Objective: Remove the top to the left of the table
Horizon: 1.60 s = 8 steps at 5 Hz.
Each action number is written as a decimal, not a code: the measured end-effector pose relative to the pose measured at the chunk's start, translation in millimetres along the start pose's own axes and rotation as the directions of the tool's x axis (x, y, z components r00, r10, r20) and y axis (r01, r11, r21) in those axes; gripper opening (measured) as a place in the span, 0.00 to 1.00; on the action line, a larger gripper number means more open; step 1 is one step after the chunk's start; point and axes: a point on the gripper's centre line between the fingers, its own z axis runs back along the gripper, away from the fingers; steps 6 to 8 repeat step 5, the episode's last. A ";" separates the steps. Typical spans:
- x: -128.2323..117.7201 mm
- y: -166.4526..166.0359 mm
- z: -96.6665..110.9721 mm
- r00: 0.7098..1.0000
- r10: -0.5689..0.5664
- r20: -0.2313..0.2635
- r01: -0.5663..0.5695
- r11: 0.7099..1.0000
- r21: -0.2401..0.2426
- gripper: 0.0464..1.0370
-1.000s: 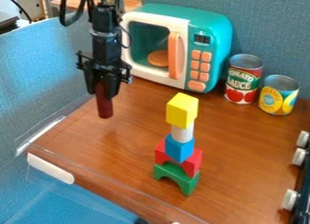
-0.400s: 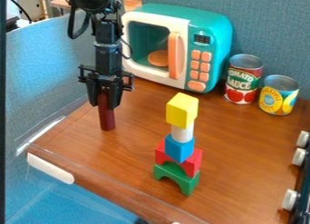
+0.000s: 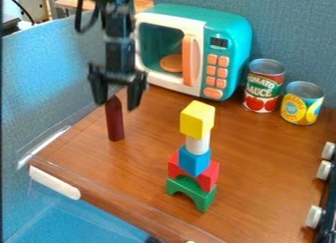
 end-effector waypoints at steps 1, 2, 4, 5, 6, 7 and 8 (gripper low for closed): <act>-6.6 -13.8 64.1 0.992 -0.028 0.120 0.020 0.997 0.071 0.97; -19.9 -25.1 93.3 0.984 -0.112 0.141 0.098 0.990 0.103 0.96; -20.6 -50.1 64.9 0.959 -0.266 0.097 0.263 0.964 0.037 0.96; -29.3 -68.8 45.8 0.948 -0.314 0.040 0.313 0.949 0.031 0.96; -29.3 -68.8 45.8 0.948 -0.314 0.040 0.313 0.949 0.031 0.96; -29.3 -68.8 45.8 0.948 -0.314 0.040 0.313 0.949 0.031 0.96; -29.3 -68.8 45.8 0.948 -0.314 0.040 0.313 0.949 0.031 0.96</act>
